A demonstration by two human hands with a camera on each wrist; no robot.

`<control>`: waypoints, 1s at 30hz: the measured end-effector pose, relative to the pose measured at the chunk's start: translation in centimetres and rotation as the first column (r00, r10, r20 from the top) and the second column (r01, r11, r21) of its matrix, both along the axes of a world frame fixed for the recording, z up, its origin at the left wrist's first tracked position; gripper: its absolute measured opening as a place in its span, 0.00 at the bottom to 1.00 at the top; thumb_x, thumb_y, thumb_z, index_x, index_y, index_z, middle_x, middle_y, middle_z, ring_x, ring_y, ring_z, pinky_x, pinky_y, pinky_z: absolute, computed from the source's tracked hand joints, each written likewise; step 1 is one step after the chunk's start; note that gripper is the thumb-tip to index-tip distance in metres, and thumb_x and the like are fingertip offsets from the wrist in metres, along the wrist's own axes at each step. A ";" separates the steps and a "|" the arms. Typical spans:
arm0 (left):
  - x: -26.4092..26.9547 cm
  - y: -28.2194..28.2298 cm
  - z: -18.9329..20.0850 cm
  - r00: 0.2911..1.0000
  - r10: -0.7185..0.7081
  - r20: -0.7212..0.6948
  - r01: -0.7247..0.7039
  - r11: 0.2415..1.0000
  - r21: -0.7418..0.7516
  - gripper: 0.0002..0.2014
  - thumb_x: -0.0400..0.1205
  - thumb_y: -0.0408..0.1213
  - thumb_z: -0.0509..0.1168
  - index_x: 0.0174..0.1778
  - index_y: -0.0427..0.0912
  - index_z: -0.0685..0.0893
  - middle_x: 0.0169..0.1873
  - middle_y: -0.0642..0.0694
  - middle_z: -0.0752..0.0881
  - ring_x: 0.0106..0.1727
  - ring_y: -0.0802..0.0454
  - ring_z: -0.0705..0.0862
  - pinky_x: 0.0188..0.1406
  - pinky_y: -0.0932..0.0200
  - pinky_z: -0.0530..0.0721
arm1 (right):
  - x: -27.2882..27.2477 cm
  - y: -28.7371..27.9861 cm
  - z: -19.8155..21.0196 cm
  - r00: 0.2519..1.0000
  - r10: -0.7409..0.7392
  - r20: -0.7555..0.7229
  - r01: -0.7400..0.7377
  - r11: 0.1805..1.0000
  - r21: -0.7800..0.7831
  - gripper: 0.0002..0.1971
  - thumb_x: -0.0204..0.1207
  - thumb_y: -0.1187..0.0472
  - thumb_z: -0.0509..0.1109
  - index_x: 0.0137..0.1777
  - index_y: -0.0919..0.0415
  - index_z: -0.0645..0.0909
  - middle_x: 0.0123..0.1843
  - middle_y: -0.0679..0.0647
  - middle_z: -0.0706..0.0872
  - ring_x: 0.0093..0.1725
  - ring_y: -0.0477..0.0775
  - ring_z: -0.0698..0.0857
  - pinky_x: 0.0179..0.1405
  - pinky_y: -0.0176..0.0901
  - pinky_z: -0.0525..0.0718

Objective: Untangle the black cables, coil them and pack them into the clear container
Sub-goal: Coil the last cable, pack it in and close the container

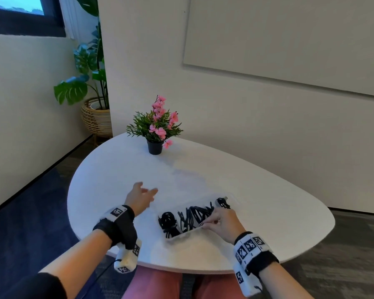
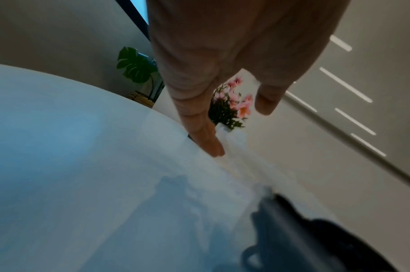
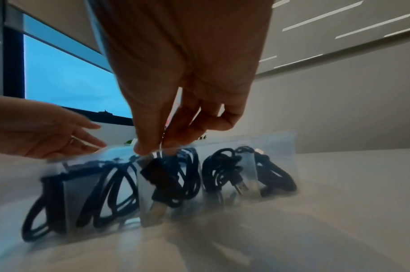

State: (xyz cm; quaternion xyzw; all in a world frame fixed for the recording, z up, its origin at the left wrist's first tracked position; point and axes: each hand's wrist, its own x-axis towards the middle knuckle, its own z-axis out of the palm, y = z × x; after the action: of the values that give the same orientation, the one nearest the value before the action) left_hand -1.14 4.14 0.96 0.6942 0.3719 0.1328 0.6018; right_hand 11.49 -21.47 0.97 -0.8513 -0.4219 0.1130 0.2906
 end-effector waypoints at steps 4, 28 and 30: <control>-0.2 -1.7 4.3 0.980 -0.170 0.102 0.142 0.960 0.239 0.19 0.85 0.48 0.58 0.69 0.44 0.76 0.51 0.46 0.86 0.49 0.51 0.86 0.53 0.52 0.81 | 0.0 0.5 2.1 0.994 -0.107 -0.020 0.108 0.974 0.199 0.10 0.73 0.56 0.75 0.53 0.53 0.88 0.44 0.45 0.89 0.44 0.41 0.85 0.51 0.37 0.85; 0.5 -4.5 1.9 0.654 -0.297 -0.696 0.757 0.277 0.592 0.30 0.82 0.43 0.62 0.80 0.45 0.63 0.80 0.47 0.63 0.76 0.46 0.69 0.72 0.52 0.73 | 3.2 -1.6 0.3 0.992 0.083 0.090 -0.026 0.860 -0.509 0.29 0.85 0.58 0.54 0.83 0.49 0.48 0.85 0.44 0.41 0.84 0.50 0.44 0.81 0.56 0.57; 0.7 -4.4 1.7 0.667 -0.285 -0.688 0.745 0.282 0.605 0.29 0.81 0.40 0.62 0.79 0.44 0.65 0.78 0.45 0.66 0.74 0.45 0.71 0.70 0.53 0.75 | 3.3 -1.4 0.4 0.986 0.072 0.153 0.012 0.872 -0.489 0.28 0.84 0.57 0.57 0.82 0.47 0.53 0.85 0.43 0.46 0.84 0.49 0.49 0.79 0.52 0.63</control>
State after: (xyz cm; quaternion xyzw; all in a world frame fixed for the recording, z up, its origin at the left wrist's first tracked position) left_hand -0.44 -0.30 2.67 0.9863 0.1252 -0.0767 0.0752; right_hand 14.77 -22.84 1.42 -0.8967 -0.4158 0.1490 0.0284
